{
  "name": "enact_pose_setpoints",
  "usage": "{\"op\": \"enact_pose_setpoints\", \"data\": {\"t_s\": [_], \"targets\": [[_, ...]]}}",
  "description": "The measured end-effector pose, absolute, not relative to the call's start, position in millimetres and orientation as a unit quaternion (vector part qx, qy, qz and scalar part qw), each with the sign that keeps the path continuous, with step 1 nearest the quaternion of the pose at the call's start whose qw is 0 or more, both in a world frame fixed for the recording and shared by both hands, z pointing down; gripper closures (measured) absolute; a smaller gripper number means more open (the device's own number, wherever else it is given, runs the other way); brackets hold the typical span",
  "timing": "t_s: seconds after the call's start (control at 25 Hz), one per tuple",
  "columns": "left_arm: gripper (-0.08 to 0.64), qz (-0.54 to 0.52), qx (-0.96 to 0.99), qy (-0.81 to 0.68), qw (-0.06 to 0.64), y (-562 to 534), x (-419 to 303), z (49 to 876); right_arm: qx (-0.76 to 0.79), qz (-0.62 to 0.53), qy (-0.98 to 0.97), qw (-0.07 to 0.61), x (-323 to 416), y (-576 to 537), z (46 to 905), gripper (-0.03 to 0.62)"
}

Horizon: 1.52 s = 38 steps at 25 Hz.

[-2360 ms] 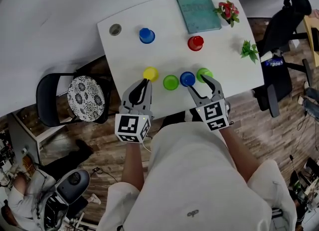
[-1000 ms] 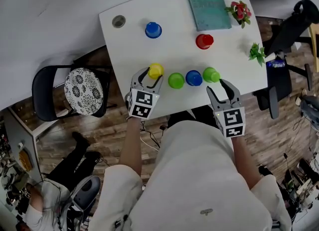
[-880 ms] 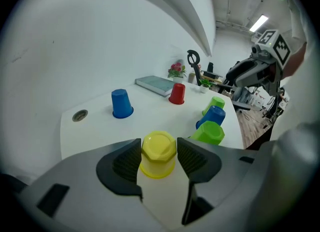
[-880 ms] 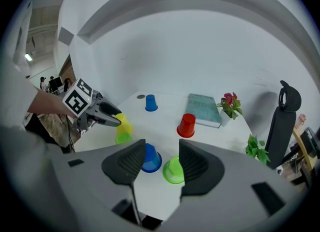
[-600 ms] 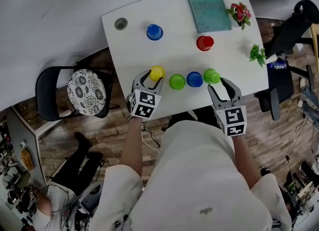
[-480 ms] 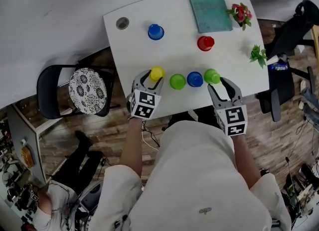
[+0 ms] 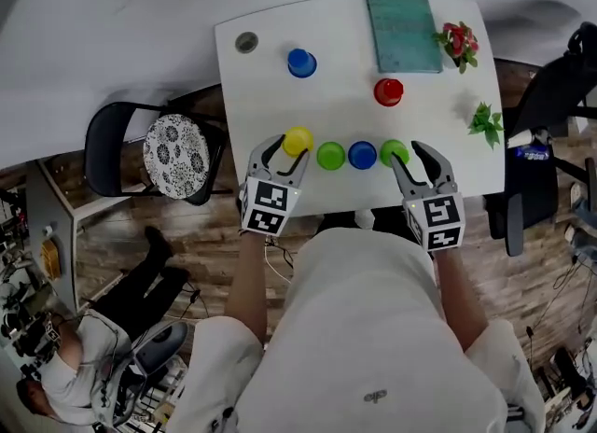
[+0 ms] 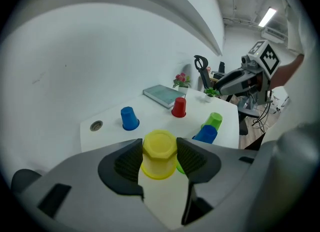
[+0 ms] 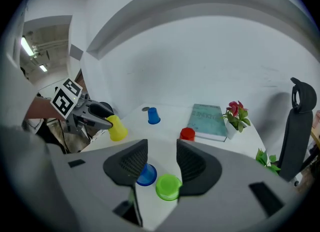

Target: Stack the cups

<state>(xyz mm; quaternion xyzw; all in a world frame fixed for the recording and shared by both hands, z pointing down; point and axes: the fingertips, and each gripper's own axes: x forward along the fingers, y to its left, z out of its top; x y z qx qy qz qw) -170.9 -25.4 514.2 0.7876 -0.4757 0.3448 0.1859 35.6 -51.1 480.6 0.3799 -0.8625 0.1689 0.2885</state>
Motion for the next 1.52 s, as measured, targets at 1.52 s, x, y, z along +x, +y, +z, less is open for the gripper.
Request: {"op": "enact_pose_setpoints", "data": {"t_s": [1.52], "targets": [[0.336,0.323,0.723,-0.559,0.245,-3.3,-67.2,513.7,0.22,0.163,-0.92,0.282,94.1,-63.9,493.2,0.414]]}}
